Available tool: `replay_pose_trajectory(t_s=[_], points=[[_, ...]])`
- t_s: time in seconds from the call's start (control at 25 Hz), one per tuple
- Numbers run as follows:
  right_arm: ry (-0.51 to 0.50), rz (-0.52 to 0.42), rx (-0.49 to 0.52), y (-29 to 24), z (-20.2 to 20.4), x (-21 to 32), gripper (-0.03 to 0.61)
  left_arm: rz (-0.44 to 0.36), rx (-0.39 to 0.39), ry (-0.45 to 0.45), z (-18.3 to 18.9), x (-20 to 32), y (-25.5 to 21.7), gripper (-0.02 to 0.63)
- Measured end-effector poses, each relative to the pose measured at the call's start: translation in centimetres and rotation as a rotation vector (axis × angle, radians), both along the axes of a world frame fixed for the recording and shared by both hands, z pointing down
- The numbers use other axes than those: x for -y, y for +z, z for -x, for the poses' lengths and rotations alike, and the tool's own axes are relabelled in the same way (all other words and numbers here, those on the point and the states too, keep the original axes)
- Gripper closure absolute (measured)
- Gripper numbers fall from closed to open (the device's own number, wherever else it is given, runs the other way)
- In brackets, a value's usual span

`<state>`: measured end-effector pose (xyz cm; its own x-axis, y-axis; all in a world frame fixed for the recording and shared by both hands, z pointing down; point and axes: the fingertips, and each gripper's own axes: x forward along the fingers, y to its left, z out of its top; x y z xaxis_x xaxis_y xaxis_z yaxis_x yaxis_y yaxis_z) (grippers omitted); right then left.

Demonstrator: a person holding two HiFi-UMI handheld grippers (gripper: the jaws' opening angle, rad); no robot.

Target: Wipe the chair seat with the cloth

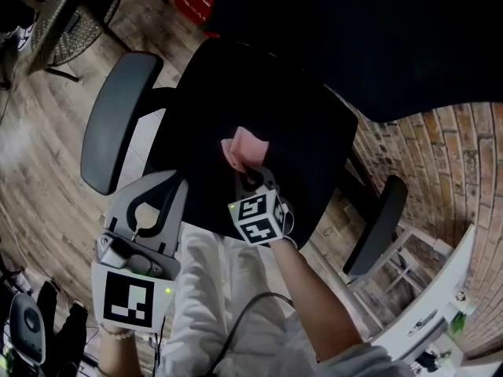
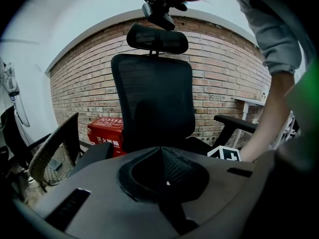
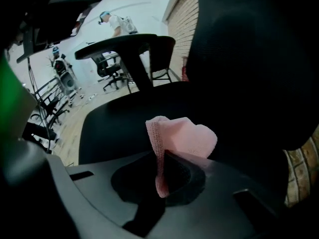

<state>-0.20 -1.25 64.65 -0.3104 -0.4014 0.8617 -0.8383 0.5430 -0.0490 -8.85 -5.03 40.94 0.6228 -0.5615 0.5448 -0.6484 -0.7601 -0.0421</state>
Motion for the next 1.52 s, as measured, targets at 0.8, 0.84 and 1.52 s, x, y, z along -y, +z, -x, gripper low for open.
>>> replay_pose_trajectory(t_s=[0.8,0.84,1.52], points=[[-0.236,0.046,0.170,-1.1,16.6,-7.2,0.523,0.011,-0.003,-0.053,4.5,-0.8,0.7,0.595],[-0.245,0.047,0.172,-1.1,16.8,-7.5,0.523,0.011,-0.002,-0.051,4.5,-0.9,0.7,0.595],[-0.091,0.008,0.061,-0.6,7.1,-4.7,0.523,0.003,-0.025,0.036,-0.2,-0.6,0.4,0.595]])
